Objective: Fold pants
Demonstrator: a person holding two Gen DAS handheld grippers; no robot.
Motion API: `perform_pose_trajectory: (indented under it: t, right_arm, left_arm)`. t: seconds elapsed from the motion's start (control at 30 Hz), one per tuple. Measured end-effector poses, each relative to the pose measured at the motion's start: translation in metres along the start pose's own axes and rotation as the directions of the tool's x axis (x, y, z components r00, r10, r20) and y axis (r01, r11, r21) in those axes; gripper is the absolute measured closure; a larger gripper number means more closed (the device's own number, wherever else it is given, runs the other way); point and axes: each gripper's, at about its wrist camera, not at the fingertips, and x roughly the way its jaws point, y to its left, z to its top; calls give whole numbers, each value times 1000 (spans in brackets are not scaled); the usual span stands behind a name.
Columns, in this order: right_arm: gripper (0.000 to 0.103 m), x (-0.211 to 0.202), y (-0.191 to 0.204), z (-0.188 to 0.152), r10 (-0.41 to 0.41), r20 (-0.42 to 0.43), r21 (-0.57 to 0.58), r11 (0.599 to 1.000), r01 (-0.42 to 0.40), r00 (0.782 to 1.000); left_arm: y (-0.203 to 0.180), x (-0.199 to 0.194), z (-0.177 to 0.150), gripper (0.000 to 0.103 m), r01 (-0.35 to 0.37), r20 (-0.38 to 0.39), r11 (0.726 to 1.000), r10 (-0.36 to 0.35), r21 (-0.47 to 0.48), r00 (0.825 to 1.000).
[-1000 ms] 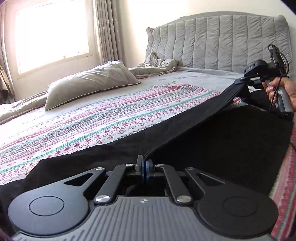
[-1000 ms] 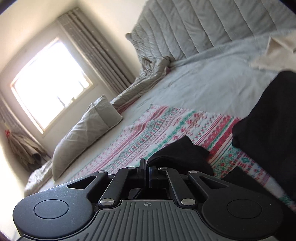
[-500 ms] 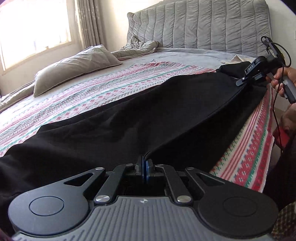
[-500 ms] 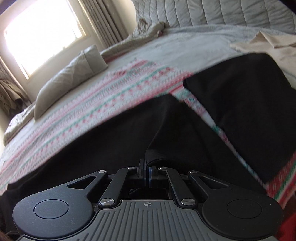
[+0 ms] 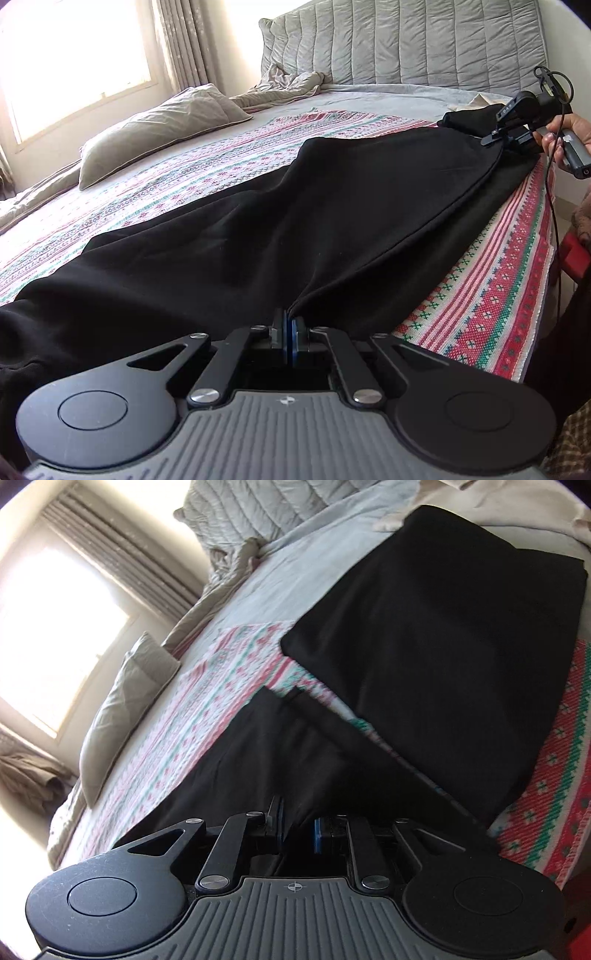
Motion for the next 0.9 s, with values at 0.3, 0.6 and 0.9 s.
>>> perform_pose_trajectory:
  t: [0.3, 0.6, 0.9]
  right_arm:
    - [99, -38, 49, -27, -201, 178, -466, 845, 262, 963]
    - [100, -37, 43, -36, -297, 146, -524, 786, 328, 944]
    - [49, -61, 64, -40, -246, 236, -606, 719, 340, 940]
  left_arm:
    - [-7, 5, 8, 90, -17, 10, 999, 17, 29, 1000]
    - [-5, -6, 2, 90, 43, -4, 997, -42, 65, 999]
    - [8, -24, -6, 48, 31, 24, 999, -32, 21, 999]
